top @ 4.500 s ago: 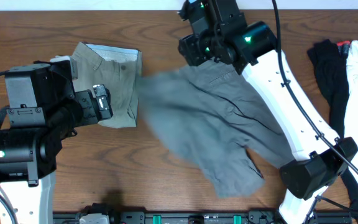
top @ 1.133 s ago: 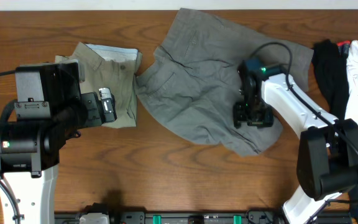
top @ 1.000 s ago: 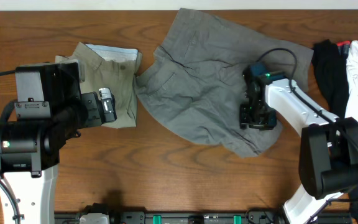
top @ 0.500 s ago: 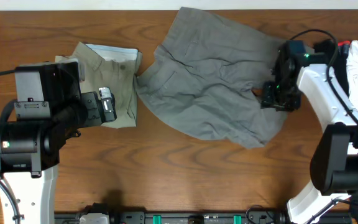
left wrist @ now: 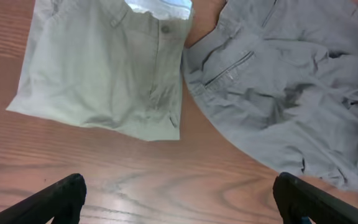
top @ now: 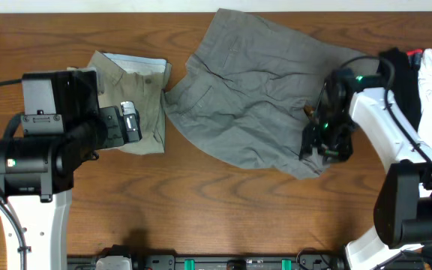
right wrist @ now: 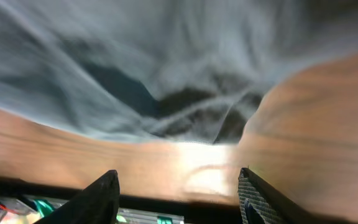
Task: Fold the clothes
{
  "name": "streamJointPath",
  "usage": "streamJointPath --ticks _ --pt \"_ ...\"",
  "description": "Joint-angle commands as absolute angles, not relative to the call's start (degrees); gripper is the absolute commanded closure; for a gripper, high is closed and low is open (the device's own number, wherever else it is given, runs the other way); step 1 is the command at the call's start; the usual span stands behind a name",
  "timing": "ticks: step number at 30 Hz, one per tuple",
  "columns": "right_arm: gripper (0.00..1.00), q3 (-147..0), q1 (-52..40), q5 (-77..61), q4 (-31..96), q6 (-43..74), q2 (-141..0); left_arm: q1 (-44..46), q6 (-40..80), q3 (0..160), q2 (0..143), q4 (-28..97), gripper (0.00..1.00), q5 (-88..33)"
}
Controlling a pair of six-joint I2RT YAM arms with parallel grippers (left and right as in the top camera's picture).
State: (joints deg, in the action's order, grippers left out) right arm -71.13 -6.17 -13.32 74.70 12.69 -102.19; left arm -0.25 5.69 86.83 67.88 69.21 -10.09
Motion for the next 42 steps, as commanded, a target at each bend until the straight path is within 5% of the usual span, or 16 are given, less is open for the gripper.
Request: streamJointPath --ticks 1,14,16,19,25,33,42 --pt "0.41 -66.9 -8.2 -14.0 73.7 15.9 -101.7 0.0 4.3 87.6 68.4 69.4 0.02 -9.8" --pt "0.43 -53.1 -10.4 -14.5 48.1 26.8 -101.7 0.0 4.1 87.6 68.5 69.4 0.02 -9.8" --pt "0.49 -52.4 -10.4 -13.4 44.5 26.8 -101.7 0.0 4.1 87.6 68.5 69.4 0.02 -9.8" --pt "0.71 -53.0 -10.3 -13.1 43.1 25.6 -101.4 0.0 4.1 87.6 68.5 69.4 0.02 -9.8" --pt "0.99 -59.4 -9.9 -11.9 53.9 21.1 -96.7 0.0 4.1 87.6 68.5 69.4 0.02 -9.8" --pt "0.98 -77.7 -5.8 4.4 73.5 20.7 -86.1 0.0 4.1 87.6 68.5 69.3 0.02 -9.8" --pt "0.94 -83.0 -4.1 5.2 78.4 16.6 -83.0 0.0 4.1 87.6 68.5 68.9 0.02 -9.8"
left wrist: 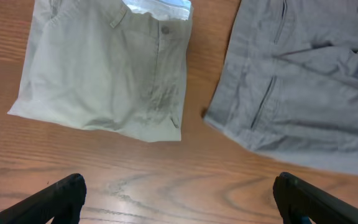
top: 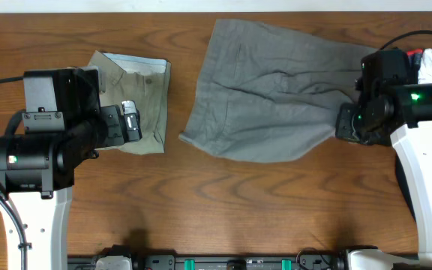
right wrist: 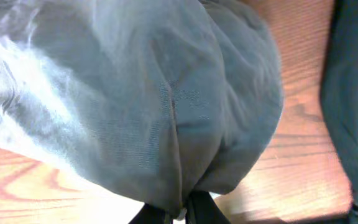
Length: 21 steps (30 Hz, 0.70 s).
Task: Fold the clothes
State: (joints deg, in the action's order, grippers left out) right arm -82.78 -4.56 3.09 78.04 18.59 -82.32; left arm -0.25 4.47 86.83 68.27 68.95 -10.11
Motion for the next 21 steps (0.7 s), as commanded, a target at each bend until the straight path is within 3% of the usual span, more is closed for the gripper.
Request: streamJointPath --ticks 1,6,7,8,9,14,21 --pt "0.93 -82.8 -4.1 5.4 78.3 16.6 -83.2 0.0 4.1 87.6 68.5 68.9 0.02 -9.8" --pt "0.92 -82.6 -4.0 6.7 78.1 16.6 -83.7 0.0 4.1 85.6 68.8 68.9 0.02 -9.8" --pt "0.83 -82.6 -4.0 6.7 78.4 16.6 -83.7 0.0 4.1 84.7 69.1 68.9 0.02 -10.0" --pt "0.53 -82.6 -4.0 6.7 78.9 16.6 -83.7 0.0 4.1 83.9 69.5 68.9 0.02 -10.6" --pt "0.33 -82.6 -3.8 7.0 79.6 16.6 -83.7 0.1 4.1 82.9 70.0 68.8 0.02 -11.6" --pt "0.31 -82.6 -1.4 8.8 80.4 18.2 -83.7 2.1 4.1 77.9 73.8 65.9 0.02 -14.1" --pt "0.19 -80.2 2.3 5.5 78.6 18.4 -84.6 8.1 3.0 75.1 81.5 58.8 0.02 -14.1"
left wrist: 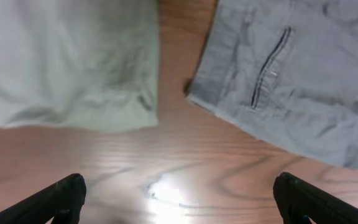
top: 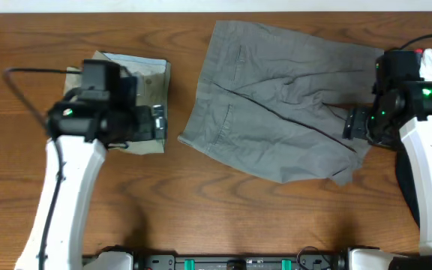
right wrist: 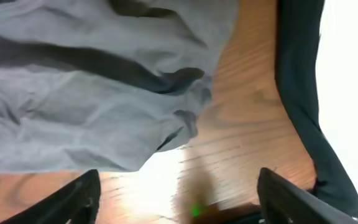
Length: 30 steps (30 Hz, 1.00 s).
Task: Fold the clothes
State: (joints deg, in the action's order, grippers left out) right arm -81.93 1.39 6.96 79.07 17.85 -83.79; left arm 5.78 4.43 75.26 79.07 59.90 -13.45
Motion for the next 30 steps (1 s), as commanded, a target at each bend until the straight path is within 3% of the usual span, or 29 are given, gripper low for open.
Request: streamJointPath --ticks 1,19,30 --pt "0.18 -79.3 2.4 4.5 78.1 18.3 -84.8 9.1 1.8 75.1 83.1 58.0 0.02 -14.1" --pt "0.08 -65.8 2.4 -2.0 69.6 18.4 -87.6 14.2 -1.5 75.1 108.5 48.7 0.02 -11.4" --pt "0.08 -65.4 2.4 -2.0 68.7 18.4 -87.6 16.4 -5.6 75.1 115.8 46.4 0.49 -15.0"
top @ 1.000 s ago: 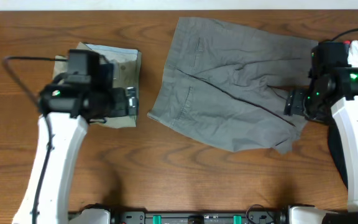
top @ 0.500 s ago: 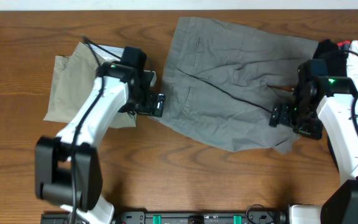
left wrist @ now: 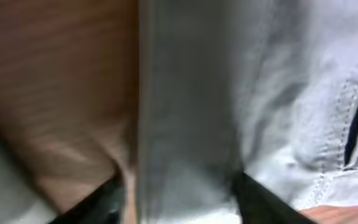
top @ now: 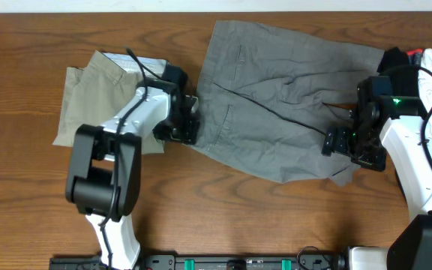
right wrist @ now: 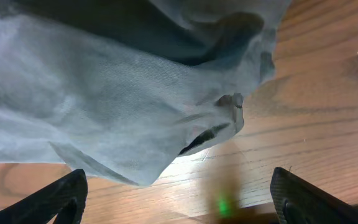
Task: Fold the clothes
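Note:
The grey shorts (top: 276, 97) lie spread out and wrinkled in the middle of the table. My left gripper (top: 188, 129) is down at their lower-left waistband corner. In the left wrist view the grey cloth (left wrist: 191, 124) fills the gap between the partly spread fingers (left wrist: 101, 202), and the gripper (left wrist: 179, 208) is not clamped. My right gripper (top: 345, 147) hovers wide open over the shorts' lower-right hem (right wrist: 135, 137). Nothing but bare wood lies between its fingertips (right wrist: 64, 196).
A folded beige garment (top: 100, 86) lies at the left, touching my left arm. A black garment (top: 397, 61) and white clothing are piled at the right edge. Bare wooden tabletop (top: 223, 217) runs along the front.
My left gripper has gone from high over the beige garment's edge down to the grey shorts' lower-left corner, its fingers now closer together around the cloth. My right gripper shifted slightly left and stays open.
My right gripper was open at the crumpled shorts' lower-right edge. Then it was shut on the cloth farther right, with the shorts stretched out. Then it was open and the shorts lay flatter. My left arm stayed over the beige garment and is now at the shorts.

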{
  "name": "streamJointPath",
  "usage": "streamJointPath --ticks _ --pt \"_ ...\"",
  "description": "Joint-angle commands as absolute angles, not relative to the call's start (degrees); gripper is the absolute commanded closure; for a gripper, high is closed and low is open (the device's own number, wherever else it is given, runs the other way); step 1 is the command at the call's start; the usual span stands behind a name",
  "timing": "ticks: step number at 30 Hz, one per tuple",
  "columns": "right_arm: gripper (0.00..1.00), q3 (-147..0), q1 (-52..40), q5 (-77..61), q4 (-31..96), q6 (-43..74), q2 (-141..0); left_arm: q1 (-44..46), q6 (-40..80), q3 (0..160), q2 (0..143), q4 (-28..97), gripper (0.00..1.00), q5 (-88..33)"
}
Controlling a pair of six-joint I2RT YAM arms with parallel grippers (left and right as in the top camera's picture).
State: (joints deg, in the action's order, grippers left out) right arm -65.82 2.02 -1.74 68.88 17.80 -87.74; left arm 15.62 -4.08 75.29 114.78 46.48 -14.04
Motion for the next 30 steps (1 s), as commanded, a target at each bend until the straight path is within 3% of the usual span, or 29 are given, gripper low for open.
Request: streamJointPath --ticks 1,3,4,9,18,25,27,28,30 --pt "0.07 -65.4 2.4 -2.0 68.6 18.4 -87.6 16.6 -5.6 75.1 115.9 46.3 0.59 -15.0" --pt "0.08 -65.3 2.4 -2.0 68.7 18.4 -87.6 16.8 -6.0 75.1 115.8 46.6 0.88 -14.7" --pt "0.08 -65.3 2.4 -2.0 68.7 18.4 -87.6 16.8 -5.6 75.1 115.4 46.8 0.94 -14.2" --pt "0.08 -62.9 2.7 -2.0 67.6 19.3 -87.6 15.1 5.6 75.7 111.5 48.8 0.94 0.3" --pt "0.16 -53.6 3.0 -9.0 63.5 19.6 -87.6 11.5 6.6 75.7 102.5 48.5 0.94 1.4" --pt "0.14 -44.9 2.9 -18.5 54.3 16.2 -87.6 11.4 7.8 75.7 102.1 48.5 0.94 3.9" --pt "0.26 -42.6 2.9 -20.1 48.6 16.9 -87.6 11.4 7.8 75.7 102.1 48.5 0.94 3.9" --pt "0.37 -41.9 2.9 -20.6 46.4 17.4 -87.6 11.4 7.8 75.7 102.1 48.6 0.94 3.9" --pt "0.72 -41.1 2.9 -20.1 42.4 18.7 -87.6 11.4 7.8 75.7 102.1 48.6 0.94 3.9"
